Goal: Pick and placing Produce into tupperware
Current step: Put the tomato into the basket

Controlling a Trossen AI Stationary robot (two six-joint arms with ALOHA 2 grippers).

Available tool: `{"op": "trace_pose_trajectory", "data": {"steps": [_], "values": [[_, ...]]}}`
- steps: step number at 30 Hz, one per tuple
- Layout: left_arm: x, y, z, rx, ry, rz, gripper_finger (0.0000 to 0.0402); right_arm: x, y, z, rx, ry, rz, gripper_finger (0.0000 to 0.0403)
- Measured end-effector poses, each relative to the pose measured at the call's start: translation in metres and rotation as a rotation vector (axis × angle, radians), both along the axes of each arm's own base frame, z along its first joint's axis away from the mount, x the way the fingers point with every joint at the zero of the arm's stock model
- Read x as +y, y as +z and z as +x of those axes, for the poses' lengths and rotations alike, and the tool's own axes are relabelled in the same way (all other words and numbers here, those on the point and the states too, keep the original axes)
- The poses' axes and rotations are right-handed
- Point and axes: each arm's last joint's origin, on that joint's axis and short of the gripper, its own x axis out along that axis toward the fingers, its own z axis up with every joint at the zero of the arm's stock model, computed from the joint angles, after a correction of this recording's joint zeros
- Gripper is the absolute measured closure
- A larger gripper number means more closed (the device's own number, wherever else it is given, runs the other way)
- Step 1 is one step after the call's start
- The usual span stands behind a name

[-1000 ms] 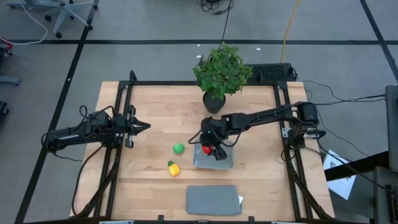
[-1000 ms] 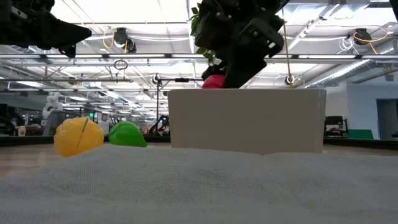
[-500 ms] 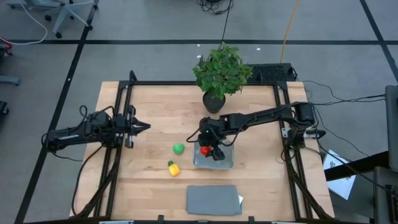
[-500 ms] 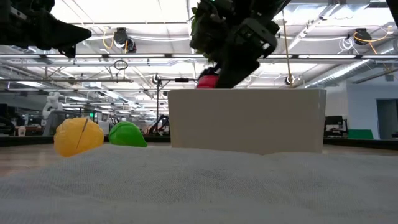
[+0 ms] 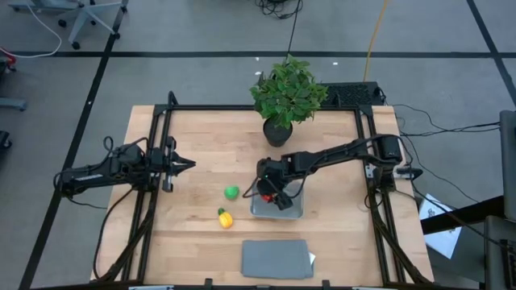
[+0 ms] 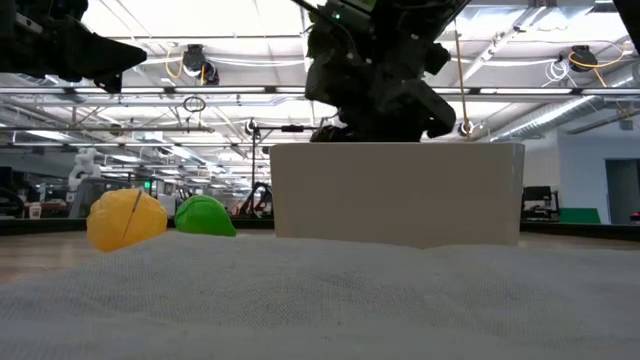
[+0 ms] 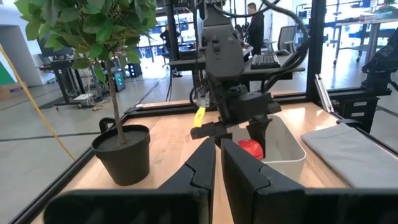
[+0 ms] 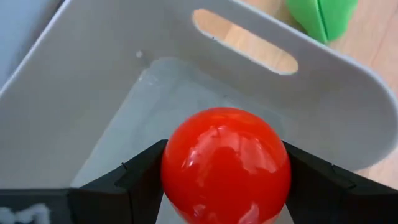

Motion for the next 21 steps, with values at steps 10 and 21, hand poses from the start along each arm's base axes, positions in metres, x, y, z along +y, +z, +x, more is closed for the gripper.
{"op": "trace_pose_trajectory", "data": {"steps": [10,21], "values": [[0.0,-0.0005,0.0,0.005,0.0,0.004,0.0369,0.0054,0.0,-0.0001,-0.035,0.126,-0.069,0.0147],[0.0,-0.0008,0.0,0.009,0.0,0.004,0.0369,0.0054,0.0001,-0.0003,-0.077,0.276,-0.147,0.0147]]}}
